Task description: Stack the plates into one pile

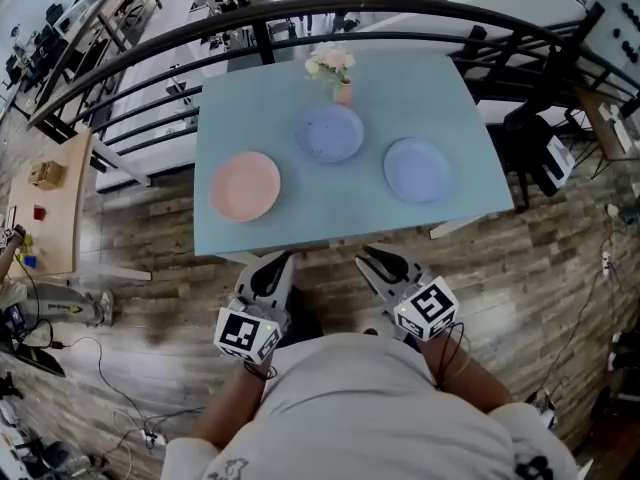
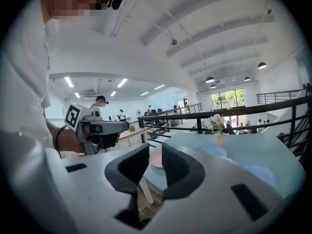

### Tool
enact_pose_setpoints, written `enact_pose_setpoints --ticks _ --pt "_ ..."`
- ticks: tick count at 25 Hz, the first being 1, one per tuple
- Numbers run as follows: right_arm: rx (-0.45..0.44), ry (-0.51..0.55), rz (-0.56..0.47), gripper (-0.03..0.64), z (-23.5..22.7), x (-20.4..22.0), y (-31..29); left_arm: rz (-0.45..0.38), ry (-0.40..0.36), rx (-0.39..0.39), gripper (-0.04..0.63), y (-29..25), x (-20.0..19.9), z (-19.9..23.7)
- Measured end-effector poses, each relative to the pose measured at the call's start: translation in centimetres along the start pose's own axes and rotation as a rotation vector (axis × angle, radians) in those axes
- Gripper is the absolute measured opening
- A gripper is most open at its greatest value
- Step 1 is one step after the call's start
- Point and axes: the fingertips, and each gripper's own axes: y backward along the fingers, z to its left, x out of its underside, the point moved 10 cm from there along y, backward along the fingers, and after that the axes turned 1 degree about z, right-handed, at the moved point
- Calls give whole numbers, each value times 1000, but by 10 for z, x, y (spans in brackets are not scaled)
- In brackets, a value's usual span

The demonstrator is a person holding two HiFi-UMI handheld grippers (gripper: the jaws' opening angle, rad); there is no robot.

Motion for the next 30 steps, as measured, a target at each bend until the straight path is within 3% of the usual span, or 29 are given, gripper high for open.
enact_pose_setpoints --ticks 10,18,30 --pt "19 25 32 134 8 -41 -112 -25 16 12 5 9 -17 112" --pt "-32 35 108 134 23 -61 -199 -35 28 33 5 22 -23 186" --pt "-56 -18 226 133 9 -50 -250 12 84 29 5 16 -2 227"
